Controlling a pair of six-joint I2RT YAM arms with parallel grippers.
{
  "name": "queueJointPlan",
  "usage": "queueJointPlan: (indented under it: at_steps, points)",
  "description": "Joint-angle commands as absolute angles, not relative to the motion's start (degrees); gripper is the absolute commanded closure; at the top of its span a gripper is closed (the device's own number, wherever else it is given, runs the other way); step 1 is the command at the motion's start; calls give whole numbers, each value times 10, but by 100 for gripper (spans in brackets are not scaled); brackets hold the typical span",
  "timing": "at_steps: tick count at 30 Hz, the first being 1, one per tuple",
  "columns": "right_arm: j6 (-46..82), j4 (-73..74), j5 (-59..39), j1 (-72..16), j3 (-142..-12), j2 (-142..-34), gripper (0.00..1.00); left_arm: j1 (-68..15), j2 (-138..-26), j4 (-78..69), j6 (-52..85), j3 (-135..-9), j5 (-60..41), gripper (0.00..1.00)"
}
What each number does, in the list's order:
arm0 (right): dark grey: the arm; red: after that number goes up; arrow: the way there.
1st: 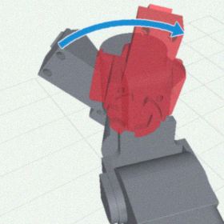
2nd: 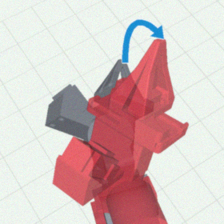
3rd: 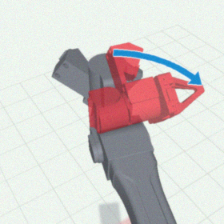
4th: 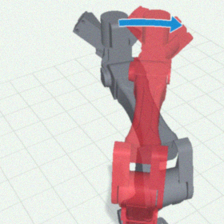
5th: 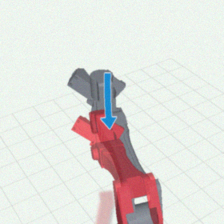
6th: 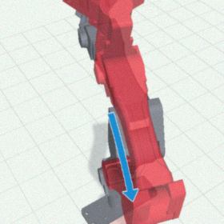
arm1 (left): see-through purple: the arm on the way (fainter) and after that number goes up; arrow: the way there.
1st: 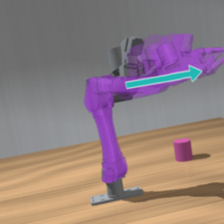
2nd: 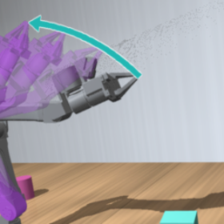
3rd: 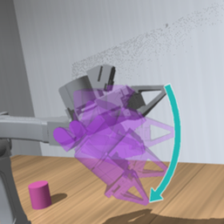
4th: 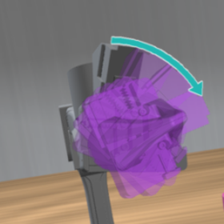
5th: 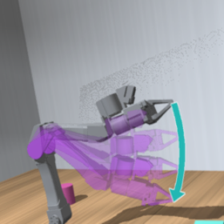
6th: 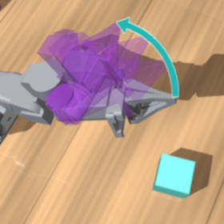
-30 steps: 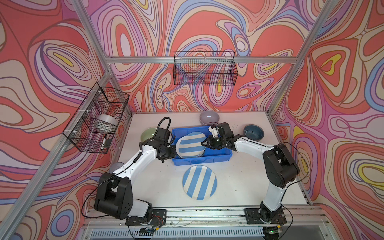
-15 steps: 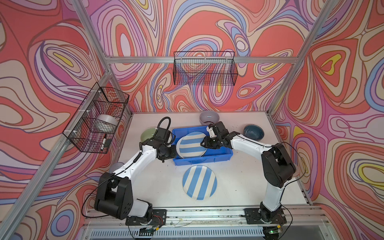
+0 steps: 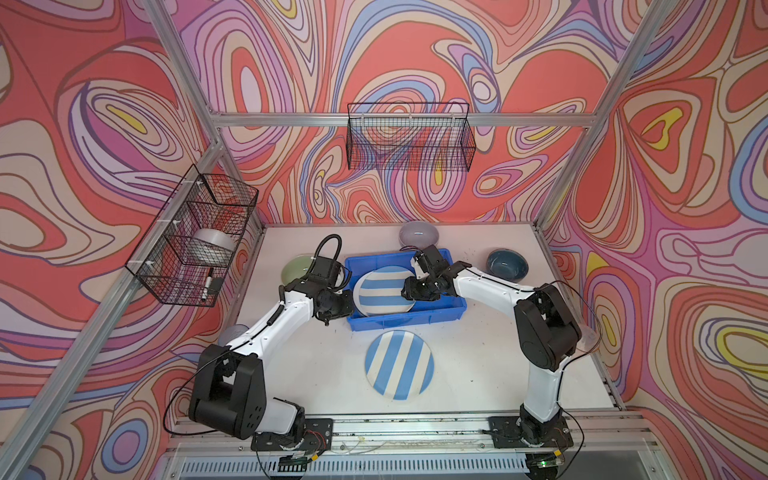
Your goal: Place the mixed dishes into the plastic bin
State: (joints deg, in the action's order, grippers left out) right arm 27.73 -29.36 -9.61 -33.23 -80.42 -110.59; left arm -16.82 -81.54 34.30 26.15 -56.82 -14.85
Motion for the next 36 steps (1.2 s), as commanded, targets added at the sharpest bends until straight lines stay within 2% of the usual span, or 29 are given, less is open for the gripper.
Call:
queueJointPlan:
  at_steps: [1, 2, 3, 23, 24, 25, 27, 36]
  points:
    - [265, -307, -79, -338, -823, -1115, 41, -169, -820, 320, 261, -558, -172, 70]
    - [264, -311, -79, -338, -825, -1115, 35, -169, -820, 318, 262, -557, -173, 70]
    - [263, -313, -77, -338, -827, -1116, 34, -169, -821, 317, 263, -556, -175, 70]
    - [253, -327, -109, -347, -863, -1145, 32, -168, -802, 321, 257, -549, -175, 70]
    - [252, -329, -109, -348, -865, -1147, 31, -169, -802, 320, 257, -549, -174, 70]
    - [251, -330, -108, -348, -867, -1147, 26, -169, -802, 322, 257, -549, -175, 70]
    - [248, -332, -107, -348, -869, -1147, 24, -169, -803, 321, 257, -549, -174, 70]
    - [237, -380, -36, -348, -890, -1138, 24, -169, -802, 324, 255, -551, -172, 70]
